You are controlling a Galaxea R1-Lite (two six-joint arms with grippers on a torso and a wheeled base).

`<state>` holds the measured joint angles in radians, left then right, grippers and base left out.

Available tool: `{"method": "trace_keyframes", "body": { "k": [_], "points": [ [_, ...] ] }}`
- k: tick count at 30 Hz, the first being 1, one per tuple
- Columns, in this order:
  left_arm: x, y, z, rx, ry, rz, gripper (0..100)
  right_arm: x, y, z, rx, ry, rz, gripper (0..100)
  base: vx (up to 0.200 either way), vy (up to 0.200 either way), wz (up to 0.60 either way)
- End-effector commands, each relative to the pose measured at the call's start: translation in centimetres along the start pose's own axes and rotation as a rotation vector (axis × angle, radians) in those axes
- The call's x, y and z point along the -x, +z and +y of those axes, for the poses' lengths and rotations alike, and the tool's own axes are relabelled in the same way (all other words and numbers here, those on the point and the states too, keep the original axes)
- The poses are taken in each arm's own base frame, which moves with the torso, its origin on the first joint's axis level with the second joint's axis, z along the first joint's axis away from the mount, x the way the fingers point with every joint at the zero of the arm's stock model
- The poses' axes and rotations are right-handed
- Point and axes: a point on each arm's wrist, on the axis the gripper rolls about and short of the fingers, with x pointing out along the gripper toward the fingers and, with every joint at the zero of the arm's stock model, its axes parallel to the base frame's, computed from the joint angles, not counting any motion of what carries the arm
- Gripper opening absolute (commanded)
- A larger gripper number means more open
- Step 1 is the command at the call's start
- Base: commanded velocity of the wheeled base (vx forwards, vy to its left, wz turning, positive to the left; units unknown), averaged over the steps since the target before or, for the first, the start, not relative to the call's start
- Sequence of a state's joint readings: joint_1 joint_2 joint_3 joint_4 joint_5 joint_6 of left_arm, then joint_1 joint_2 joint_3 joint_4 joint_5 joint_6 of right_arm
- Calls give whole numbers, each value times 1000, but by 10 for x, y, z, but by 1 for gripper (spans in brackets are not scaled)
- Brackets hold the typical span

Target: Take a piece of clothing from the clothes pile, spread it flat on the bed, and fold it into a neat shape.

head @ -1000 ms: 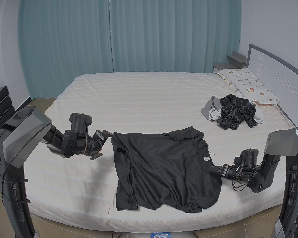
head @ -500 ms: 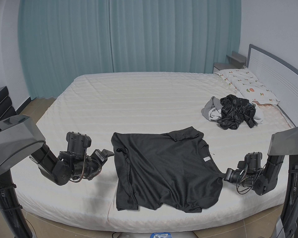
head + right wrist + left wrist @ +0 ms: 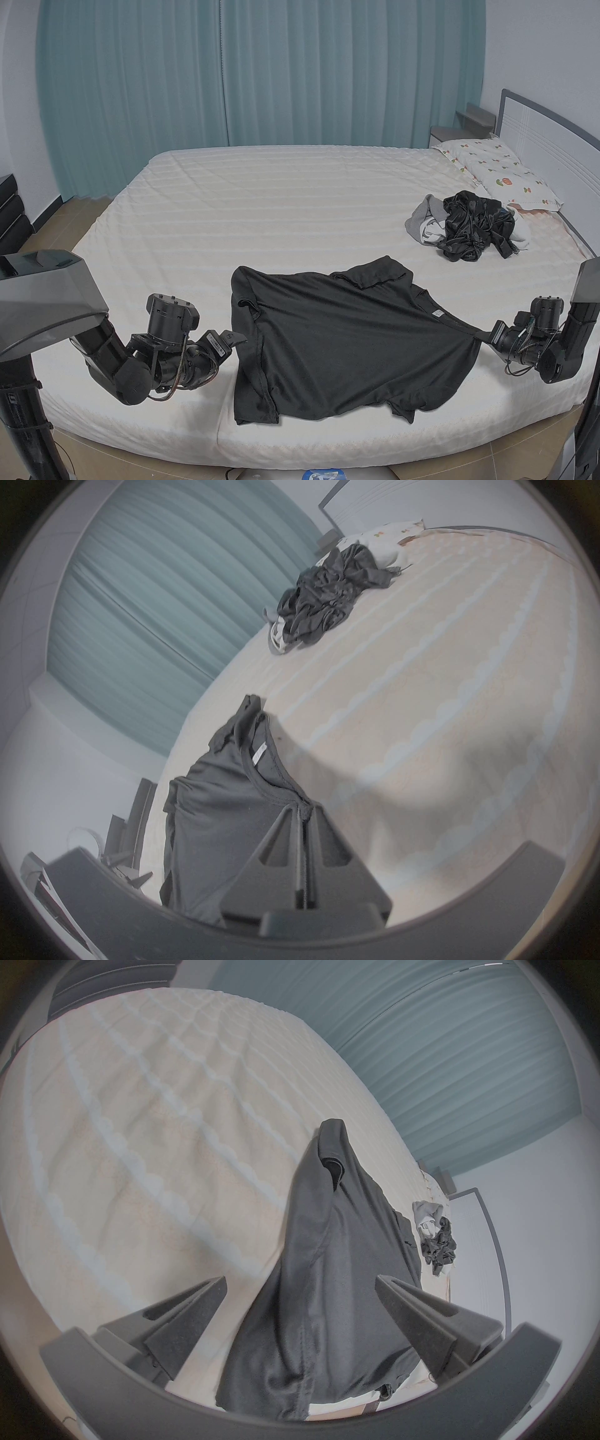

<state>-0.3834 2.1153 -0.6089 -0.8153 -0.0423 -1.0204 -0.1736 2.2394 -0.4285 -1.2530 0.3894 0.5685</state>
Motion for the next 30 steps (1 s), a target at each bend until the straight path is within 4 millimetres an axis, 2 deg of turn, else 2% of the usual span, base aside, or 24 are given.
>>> {"method": "trace_keyframes", "body": {
  "k": [1, 4, 8, 11, 20, 25, 26, 30],
  "points": [
    [-18, -16, 4, -29, 6, 19, 100, -3, 8, -3, 3, 9, -33, 0, 0, 0, 0],
    [-23, -26, -3, -76, 5, -3, 100, -4, 11, -5, 0, 7, -43, 0, 0, 0, 0],
    [-25, -29, -10, -178, 4, -23, 100, -7, 10, -10, -5, -4, -45, 0, 0, 0, 0],
    [-27, -32, -16, -324, 30, -66, 100, -7, 10, -12, -4, -6, -52, 0, 0, 0, 0],
    [-34, -49, -31, -414, 71, -12, 100, -6, 8, -12, -3, -5, -51, 0, 0, 0, 0],
    [-39, -60, -29, -481, 99, -4, 100, -6, 8, -12, -3, -5, -51, 0, 0, 0, 0],
    [-43, -65, -25, -538, 130, -12, 100, -6, 8, -12, -3, -5, -51, 0, 0, 0, 0],
    [-44, -66, -22, -582, 160, -22, 100, -6, 8, -12, -5, -7, -49, 0, 0, 0, 0]
  ]
}}
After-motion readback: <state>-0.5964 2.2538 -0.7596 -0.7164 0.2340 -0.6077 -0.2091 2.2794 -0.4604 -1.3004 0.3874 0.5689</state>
